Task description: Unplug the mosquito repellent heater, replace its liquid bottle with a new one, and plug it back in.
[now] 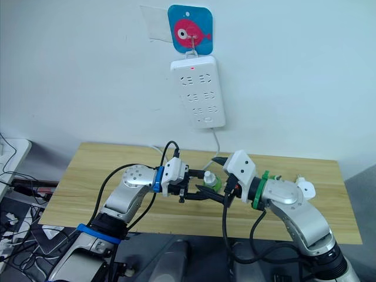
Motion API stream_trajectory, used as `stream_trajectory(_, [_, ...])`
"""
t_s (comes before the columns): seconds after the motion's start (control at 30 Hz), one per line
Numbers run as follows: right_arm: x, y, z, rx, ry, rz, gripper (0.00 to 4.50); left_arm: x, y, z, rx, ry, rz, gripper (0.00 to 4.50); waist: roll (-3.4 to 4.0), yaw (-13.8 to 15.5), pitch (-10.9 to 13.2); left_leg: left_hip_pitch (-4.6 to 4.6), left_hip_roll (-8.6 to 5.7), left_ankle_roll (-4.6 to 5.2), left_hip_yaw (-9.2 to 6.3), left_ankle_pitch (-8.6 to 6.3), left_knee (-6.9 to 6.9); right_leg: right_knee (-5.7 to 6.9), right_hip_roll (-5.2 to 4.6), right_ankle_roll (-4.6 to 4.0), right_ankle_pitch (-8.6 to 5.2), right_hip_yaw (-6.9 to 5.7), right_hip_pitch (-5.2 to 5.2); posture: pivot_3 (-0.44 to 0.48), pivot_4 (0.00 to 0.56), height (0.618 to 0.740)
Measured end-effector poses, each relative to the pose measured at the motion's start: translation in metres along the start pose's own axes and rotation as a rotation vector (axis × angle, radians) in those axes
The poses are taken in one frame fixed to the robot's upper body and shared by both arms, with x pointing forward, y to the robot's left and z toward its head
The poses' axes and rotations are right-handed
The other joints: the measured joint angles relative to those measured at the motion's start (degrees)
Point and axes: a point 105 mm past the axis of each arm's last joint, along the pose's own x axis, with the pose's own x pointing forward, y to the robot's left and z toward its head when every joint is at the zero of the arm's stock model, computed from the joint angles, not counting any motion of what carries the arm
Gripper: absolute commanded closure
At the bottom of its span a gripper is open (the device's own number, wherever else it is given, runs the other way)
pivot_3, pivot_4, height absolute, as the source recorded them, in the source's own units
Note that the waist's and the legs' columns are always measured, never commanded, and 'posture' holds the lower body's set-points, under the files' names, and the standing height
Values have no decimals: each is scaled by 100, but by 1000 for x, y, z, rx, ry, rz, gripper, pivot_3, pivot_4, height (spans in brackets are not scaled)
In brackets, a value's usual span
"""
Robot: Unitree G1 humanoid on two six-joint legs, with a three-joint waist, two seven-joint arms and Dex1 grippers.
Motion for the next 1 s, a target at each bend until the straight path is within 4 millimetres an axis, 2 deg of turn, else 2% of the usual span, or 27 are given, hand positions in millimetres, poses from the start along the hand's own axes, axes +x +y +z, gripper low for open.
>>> stream_trajectory(0.3, [-39,-11,-17,26,98,-64,18,0,-2,-2,-9,0,-6,2328,0,-4,0,1,0,0,1,0,0,0,0,0,0,1,1,225,229,740])
stream_trajectory(0.4, [-45,-8,-16,38,96,-52,18,1,-3,-1,-8,-5,-13,2328,0,-23,0,2,2,1,1,0,-1,0,2,0,-1,1,1,225,229,740])
stream_trajectory(0.6, [-42,15,-2,60,36,48,18,2,-4,0,-7,-10,-24,2328,0,-38,-1,2,3,0,0,0,-1,1,3,0,-1,1,2,224,223,740])
stream_trajectory(0.63, [-35,25,3,81,3,85,18,3,-4,0,-6,-10,-24,2328,0,-43,-1,3,2,0,0,0,0,1,2,0,-1,1,2,224,223,740])
stream_trajectory(0.77, [-14,32,20,89,-75,98,18,3,-4,0,-4,-10,-24,2328,-1,-116,-2,4,3,0,-3,0,1,1,2,0,-1,-1,4,238,215,740])
stream_trajectory(0.87, [-10,33,19,96,-65,92,18,2,-4,0,-2,-8,-24,2328,-1,-128,-3,-1,0,0,-9,0,1,-1,0,0,-1,-7,4,241,215,740])
stream_trajectory(0.97, [-10,33,18,99,-61,87,540,2,-4,0,-2,-8,-24,2328,-1,-132,-3,-1,-2,-1,-9,0,1,-2,-2,0,-1,-6,4,239,209,740])
stream_trajectory(1.0, [-9,32,19,97,-61,86,914,2,-4,0,-2,-8,-24,2328,-1,-134,-4,0,-1,0,-9,0,1,-1,-2,0,-1,-7,4,238,209,740])
